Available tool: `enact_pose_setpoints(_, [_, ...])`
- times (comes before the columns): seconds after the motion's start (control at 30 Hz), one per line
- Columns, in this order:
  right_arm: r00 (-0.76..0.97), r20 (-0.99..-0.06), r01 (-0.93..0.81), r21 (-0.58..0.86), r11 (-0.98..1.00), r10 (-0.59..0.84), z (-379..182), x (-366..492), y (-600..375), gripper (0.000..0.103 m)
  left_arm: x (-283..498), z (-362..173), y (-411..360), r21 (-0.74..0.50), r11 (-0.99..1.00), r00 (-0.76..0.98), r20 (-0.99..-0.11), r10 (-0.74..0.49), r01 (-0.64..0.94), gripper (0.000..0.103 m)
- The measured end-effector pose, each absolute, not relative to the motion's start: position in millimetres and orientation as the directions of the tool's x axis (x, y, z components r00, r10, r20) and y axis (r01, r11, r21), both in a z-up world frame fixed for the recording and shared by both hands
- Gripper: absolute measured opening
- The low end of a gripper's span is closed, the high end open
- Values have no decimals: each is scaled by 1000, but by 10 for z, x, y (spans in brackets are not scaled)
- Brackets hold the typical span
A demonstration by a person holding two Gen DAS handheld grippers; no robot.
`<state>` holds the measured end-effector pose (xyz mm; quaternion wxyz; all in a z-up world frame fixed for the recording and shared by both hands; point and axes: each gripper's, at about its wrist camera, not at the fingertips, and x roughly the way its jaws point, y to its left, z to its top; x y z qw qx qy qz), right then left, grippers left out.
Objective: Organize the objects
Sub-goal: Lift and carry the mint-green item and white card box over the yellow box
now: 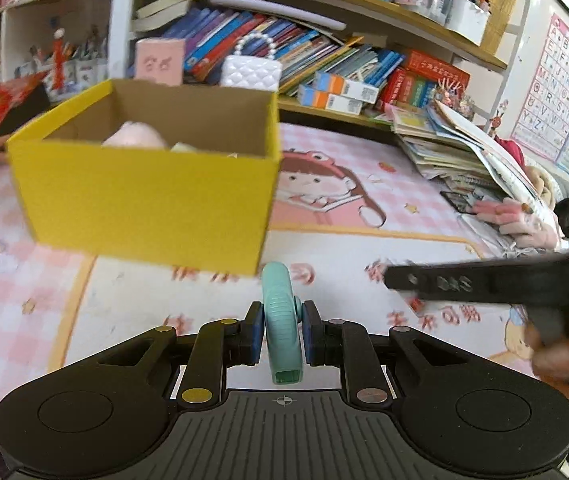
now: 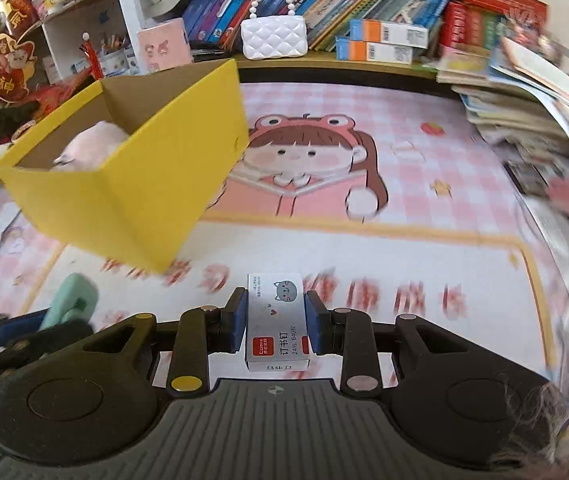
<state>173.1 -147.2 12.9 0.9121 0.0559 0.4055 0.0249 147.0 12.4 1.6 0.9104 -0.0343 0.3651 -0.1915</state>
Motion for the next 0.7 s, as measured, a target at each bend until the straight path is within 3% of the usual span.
enact_pose_setpoints(0.7, [674, -733, -53, 72, 996, 89, 165, 836, -128, 28, 808, 90, 1179, -174, 929, 683, -636, -358, 325, 18])
